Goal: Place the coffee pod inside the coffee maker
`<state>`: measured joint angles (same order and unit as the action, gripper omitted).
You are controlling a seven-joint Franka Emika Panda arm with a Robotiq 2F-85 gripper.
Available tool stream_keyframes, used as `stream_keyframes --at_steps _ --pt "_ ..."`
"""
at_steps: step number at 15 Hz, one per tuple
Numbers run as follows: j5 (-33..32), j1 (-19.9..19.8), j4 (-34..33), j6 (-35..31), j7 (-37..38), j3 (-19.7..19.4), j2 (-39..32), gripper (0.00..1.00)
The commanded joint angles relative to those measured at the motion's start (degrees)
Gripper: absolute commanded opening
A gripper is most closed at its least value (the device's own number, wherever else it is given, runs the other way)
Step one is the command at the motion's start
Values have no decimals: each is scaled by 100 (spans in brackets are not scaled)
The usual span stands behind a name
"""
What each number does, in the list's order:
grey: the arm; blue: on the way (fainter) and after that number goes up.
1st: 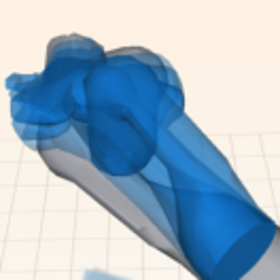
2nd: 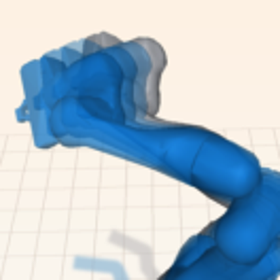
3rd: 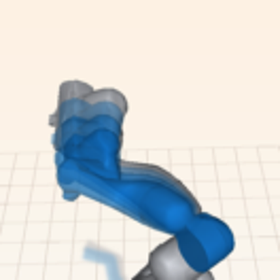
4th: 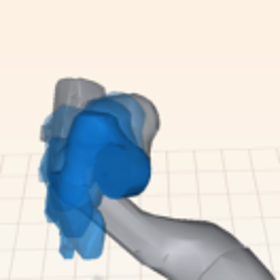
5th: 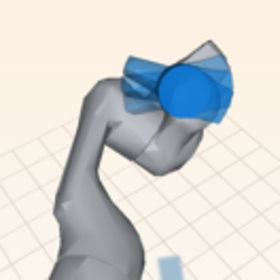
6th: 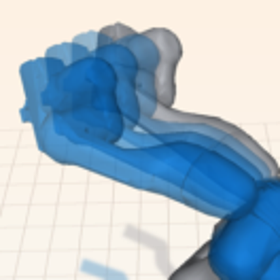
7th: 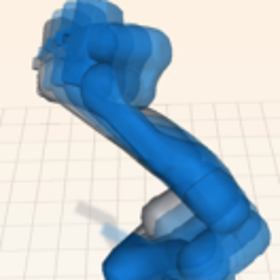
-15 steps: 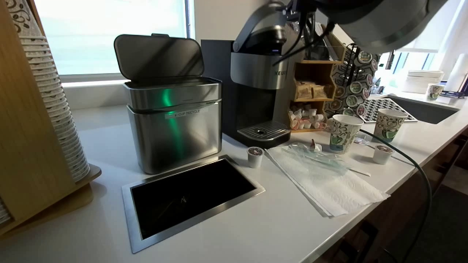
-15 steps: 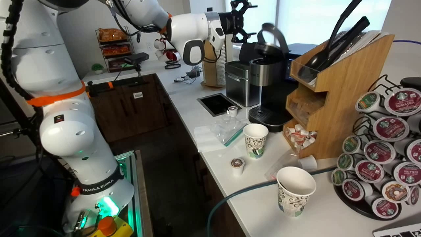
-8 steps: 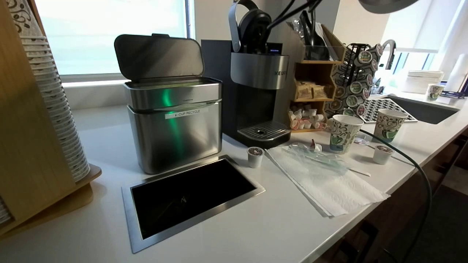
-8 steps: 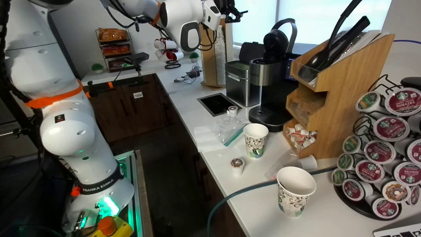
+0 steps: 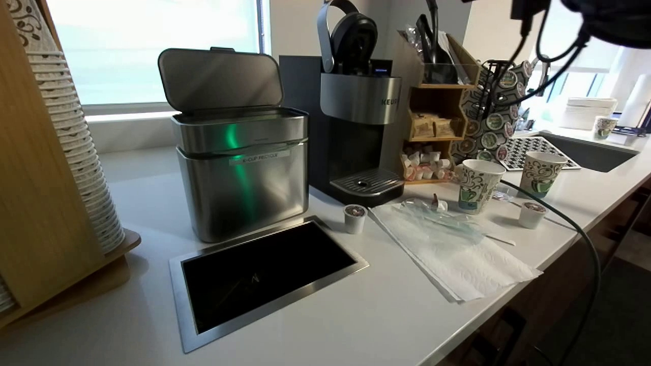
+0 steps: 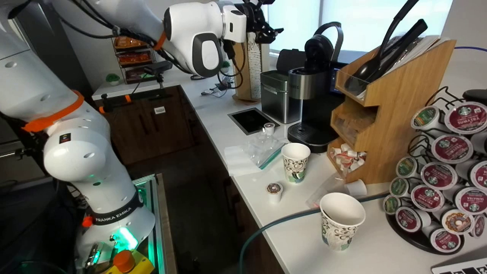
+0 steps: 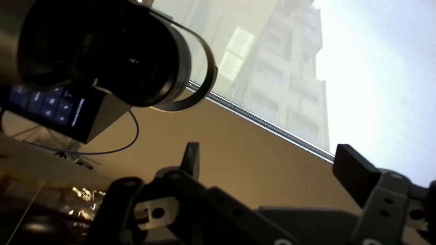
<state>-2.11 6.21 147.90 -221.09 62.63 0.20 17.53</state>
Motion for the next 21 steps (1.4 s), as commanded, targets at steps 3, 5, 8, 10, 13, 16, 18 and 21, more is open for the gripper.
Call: stream_keyframes --at_steps 3,5,8,10,13,16,18,21 --pt "-2225 142 1025 1539 34 -1239 1417 100" --pt "-3101 626 1077 2292 119 -1915 1730 100" --pt "-3984 1919 1061 3552 19 -3076 2239 100" --pt "-3726 2782 933 4467 -134 -3573 2413 100" --pt "-2658 2071 1052 3780 -897 -2884 2092 100" --pt "-3294 3114 1021 4582 -426 -3790 2328 100" --pt "-3106 3740 946 4730 -549 -4206 2204 100" --pt "-2873 4829 953 5500 -738 -4951 2599 100"
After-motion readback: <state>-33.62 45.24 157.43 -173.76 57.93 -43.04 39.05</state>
